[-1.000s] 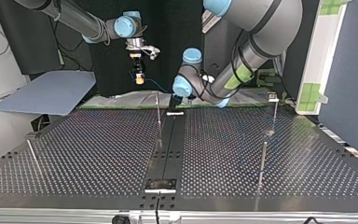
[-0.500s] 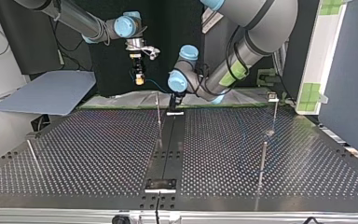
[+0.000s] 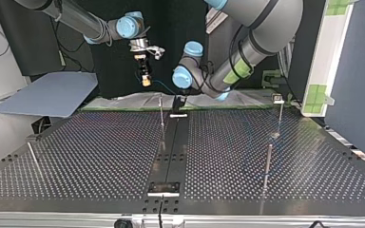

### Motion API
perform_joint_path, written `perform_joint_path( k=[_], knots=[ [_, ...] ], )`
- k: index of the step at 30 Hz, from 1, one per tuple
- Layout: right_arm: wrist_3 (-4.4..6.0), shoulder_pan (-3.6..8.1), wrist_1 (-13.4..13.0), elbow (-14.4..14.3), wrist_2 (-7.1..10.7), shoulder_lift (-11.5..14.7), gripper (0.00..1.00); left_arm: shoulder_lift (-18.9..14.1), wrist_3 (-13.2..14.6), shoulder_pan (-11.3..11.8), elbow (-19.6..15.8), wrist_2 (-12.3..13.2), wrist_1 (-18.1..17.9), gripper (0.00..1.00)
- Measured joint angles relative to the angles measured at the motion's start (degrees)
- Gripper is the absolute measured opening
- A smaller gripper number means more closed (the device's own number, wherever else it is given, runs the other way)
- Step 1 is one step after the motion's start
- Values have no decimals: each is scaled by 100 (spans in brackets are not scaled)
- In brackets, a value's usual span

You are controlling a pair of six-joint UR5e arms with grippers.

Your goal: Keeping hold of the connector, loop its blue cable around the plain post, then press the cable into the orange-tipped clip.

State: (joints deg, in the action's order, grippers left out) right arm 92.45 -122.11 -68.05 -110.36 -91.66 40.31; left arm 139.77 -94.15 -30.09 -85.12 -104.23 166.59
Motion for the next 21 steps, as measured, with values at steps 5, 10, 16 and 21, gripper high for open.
perform_joint_path(
  k=[5, 10, 16, 21],
  knots=[
    [2, -3, 5, 0, 126, -1, 0, 0, -38, -46, -108, -51, -250, 100],
    [-2, -3, 23, 0, 145, -1, 0, 0, -118, -98, -201, -172, -523, 100],
    [-20, -3, 29, 0, 142, 0, 0, 0, -187, -164, -237, -350, -805, 100],
    [-30, -2, 33, 0, 133, 0, 0, -1, -192, -194, -237, -486, -1008, 100]
  ],
)
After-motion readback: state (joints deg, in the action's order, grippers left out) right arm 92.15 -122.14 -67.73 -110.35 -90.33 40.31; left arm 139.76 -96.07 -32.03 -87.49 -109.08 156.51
